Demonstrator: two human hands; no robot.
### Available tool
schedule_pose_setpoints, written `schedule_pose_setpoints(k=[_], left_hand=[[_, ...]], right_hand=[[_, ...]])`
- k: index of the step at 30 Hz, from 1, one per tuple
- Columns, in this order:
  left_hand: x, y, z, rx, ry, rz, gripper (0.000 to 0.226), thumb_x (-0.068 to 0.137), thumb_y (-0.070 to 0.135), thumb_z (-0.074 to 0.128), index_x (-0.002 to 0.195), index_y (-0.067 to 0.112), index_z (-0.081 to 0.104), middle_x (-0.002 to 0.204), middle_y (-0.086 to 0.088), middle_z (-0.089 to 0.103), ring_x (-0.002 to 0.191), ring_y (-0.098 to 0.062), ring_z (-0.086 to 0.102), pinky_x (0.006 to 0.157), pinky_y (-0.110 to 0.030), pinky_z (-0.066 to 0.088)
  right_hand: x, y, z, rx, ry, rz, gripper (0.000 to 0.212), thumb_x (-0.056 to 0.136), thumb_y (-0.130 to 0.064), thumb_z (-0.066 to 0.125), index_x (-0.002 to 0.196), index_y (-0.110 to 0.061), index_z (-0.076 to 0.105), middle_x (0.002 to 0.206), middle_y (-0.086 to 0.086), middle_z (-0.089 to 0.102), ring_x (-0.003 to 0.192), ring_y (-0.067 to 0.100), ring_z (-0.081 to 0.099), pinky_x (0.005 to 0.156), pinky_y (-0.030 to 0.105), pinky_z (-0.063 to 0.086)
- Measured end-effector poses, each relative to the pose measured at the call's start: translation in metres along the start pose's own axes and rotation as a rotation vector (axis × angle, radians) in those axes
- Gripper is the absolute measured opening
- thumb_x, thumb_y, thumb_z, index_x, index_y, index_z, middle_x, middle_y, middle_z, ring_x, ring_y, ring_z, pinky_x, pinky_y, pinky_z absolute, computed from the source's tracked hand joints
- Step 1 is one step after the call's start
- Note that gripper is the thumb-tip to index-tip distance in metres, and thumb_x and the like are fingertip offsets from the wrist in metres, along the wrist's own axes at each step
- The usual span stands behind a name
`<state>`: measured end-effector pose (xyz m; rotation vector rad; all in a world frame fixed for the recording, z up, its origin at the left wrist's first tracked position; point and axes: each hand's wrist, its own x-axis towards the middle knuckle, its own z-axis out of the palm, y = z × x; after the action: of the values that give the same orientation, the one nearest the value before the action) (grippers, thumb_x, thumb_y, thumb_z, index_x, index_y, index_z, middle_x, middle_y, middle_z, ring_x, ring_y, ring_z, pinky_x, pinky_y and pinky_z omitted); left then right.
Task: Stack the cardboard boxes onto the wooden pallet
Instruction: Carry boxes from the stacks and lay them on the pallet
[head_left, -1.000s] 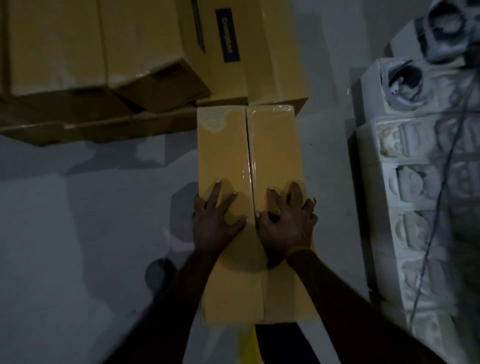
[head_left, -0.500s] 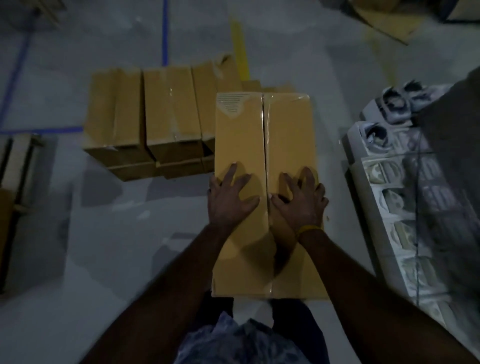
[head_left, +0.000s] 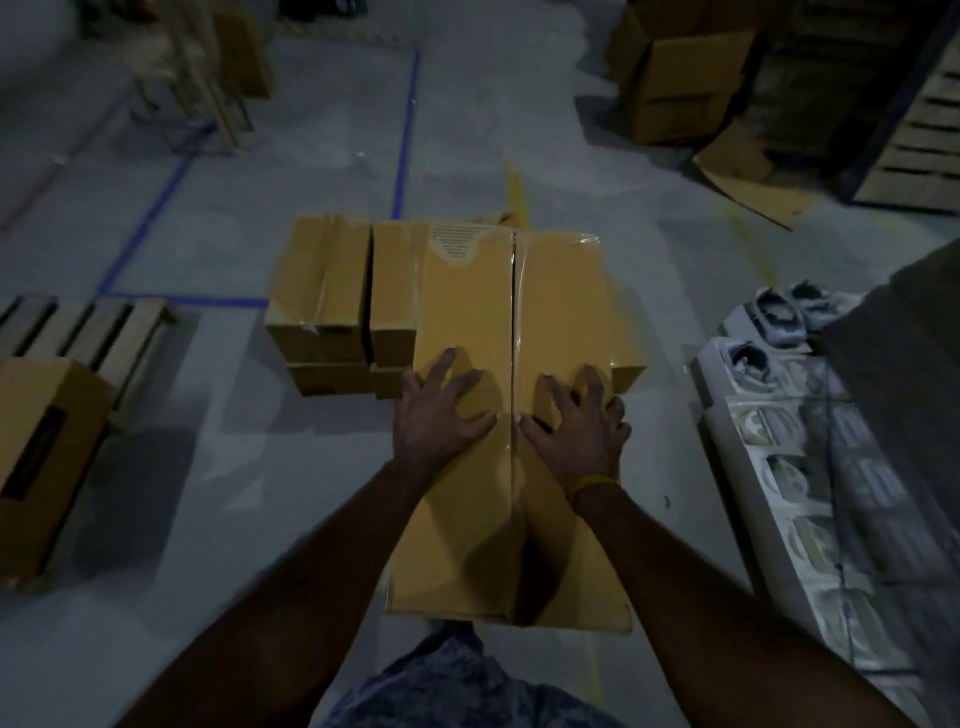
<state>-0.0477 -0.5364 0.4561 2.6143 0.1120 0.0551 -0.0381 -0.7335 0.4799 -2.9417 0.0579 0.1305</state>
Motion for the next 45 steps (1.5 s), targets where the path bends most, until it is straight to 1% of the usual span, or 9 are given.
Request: schedule_pose_setpoints(k=[5,14,20,25,29,32,36,39,45], left_hand=[[-0.063,-0.043,-0.041,0.019,0.022,-0.02,0.072,0.077,0.07,0.064,0.141,0.041,0.048,0.163,0.012,0.019,0.143,-0.043,0.02,0.109,-0.06,0.032],[-0.151,-0.137,-0.108,0.039,0.036,-0.123,0.074,0.078,0.071,0.064,0.143,0.042,0.046,0.162,0.011,0.02,0.142,-0.039,0.022,0.109,-0.058,0.032],[-0.192,-0.235,-0.159,0.053,0.061,-0.196,0.071,0.078,0.07,0.064,0.141,0.042,0.048,0.162,0.011,0.021,0.143,-0.04,0.021,0.109,-0.059,0.032],[-0.218,-0.343,-0.212,0.047,0.084,-0.238,0.072,0.076,0.072,0.064,0.14,0.042,0.049,0.162,0.012,0.021,0.143,-0.041,0.021,0.108,-0.059,0.035],[-0.226,-0.432,-0.26,0.06,0.123,-0.254,0.075,0.071,0.077,0.058,0.138,0.043,0.05,0.161,0.013,0.022,0.142,-0.041,0.026,0.107,-0.059,0.037],[-0.228,-0.484,-0.292,0.067,0.116,-0.245,0.073,0.074,0.073,0.064,0.139,0.043,0.05,0.161,0.013,0.021,0.141,-0.041,0.026,0.105,-0.059,0.039],[-0.221,-0.536,-0.334,0.095,0.099,-0.259,0.073,0.076,0.073,0.063,0.141,0.044,0.047,0.161,0.013,0.019,0.143,-0.042,0.021,0.108,-0.06,0.036],[-0.211,-0.575,-0.357,0.106,0.094,-0.28,0.075,0.076,0.075,0.061,0.141,0.043,0.046,0.162,0.012,0.019,0.142,-0.042,0.023,0.108,-0.06,0.036],[-0.171,-0.656,-0.381,0.145,0.093,-0.317,0.075,0.077,0.075,0.06,0.143,0.043,0.044,0.162,0.012,0.017,0.143,-0.039,0.019,0.106,-0.055,0.036]], right_hand=[[-0.064,-0.051,0.003,0.005,-0.016,-0.038,0.074,0.085,-0.075,0.049,0.15,-0.046,0.03,0.163,0.0,0.001,0.141,0.05,0.017,0.109,0.059,0.028],[-0.149,-0.153,0.031,0.0,-0.036,-0.13,0.071,0.084,-0.075,0.049,0.148,-0.046,0.035,0.161,0.001,0.008,0.139,0.048,0.02,0.106,0.059,0.03],[-0.187,-0.255,0.066,0.002,-0.045,-0.206,0.07,0.083,-0.076,0.05,0.146,-0.045,0.038,0.159,0.002,0.01,0.135,0.048,0.023,0.103,0.059,0.033],[-0.217,-0.368,0.096,-0.007,-0.053,-0.257,0.07,0.083,-0.077,0.048,0.145,-0.047,0.037,0.159,0.004,0.008,0.134,0.047,0.025,0.104,0.057,0.034],[-0.232,-0.464,0.118,0.029,-0.06,-0.263,0.07,0.082,-0.076,0.051,0.145,-0.048,0.039,0.16,0.003,0.007,0.135,0.047,0.025,0.105,0.057,0.032],[-0.239,-0.525,0.131,0.041,-0.061,-0.284,0.071,0.082,-0.075,0.052,0.145,-0.047,0.038,0.16,0.004,0.006,0.135,0.047,0.026,0.105,0.057,0.032],[-0.239,-0.59,0.142,0.042,-0.062,-0.291,0.072,0.082,-0.076,0.049,0.147,-0.046,0.036,0.16,0.004,0.005,0.134,0.047,0.028,0.104,0.056,0.032],[-0.232,-0.637,0.15,0.044,-0.068,-0.306,0.071,0.083,-0.076,0.05,0.146,-0.046,0.037,0.16,0.004,0.005,0.135,0.048,0.028,0.105,0.056,0.033],[-0.193,-0.722,0.186,0.055,-0.103,-0.33,0.071,0.083,-0.076,0.05,0.146,-0.046,0.036,0.16,0.004,0.004,0.136,0.049,0.027,0.107,0.057,0.031]])
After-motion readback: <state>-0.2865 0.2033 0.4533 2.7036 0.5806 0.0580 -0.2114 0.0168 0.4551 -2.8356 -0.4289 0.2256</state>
